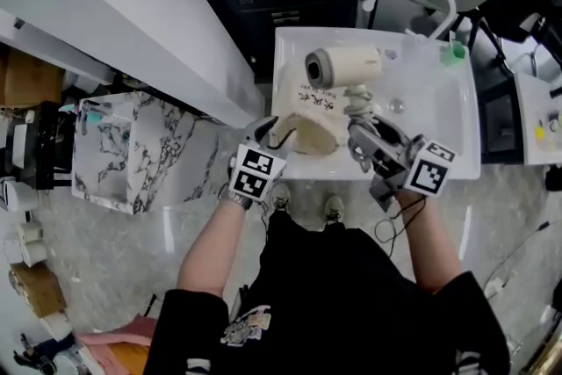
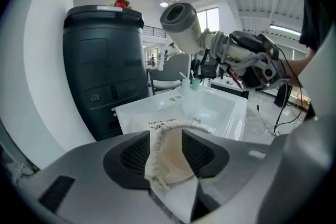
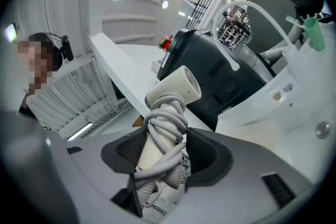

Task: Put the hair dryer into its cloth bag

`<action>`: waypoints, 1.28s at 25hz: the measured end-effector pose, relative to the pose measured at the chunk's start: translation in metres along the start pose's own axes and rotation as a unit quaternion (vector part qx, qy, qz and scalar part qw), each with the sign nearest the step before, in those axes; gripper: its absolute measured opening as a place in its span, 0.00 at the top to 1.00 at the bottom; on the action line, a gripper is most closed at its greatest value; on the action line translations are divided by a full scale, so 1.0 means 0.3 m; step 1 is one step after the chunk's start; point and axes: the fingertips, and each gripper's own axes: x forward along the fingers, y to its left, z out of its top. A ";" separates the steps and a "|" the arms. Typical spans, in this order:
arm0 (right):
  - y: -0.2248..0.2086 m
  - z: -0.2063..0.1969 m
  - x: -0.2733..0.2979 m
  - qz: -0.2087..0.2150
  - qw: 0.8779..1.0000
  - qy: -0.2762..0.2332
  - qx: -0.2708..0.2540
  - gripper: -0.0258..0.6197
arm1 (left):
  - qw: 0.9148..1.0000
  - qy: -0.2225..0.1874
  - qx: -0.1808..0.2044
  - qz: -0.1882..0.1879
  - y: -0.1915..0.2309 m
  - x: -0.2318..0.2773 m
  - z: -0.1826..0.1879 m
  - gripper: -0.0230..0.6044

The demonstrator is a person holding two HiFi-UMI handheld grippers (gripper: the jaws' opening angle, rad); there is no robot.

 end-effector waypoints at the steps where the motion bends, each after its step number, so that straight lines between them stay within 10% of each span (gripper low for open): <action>1: -0.003 -0.007 0.005 -0.006 1.000 -0.002 0.001 0.60 | 1.000 0.006 0.012 -0.004 0.011 0.014 -0.008 0.68; 17: -0.001 -0.185 -0.040 -0.116 0.992 -0.032 0.040 0.60 | 0.986 0.042 0.105 -0.119 0.015 0.171 -0.055 0.68; 32: 0.003 -0.417 -0.135 -0.176 0.979 -0.038 0.093 0.60 | 0.984 0.044 0.089 -0.149 0.028 0.192 -0.068 0.87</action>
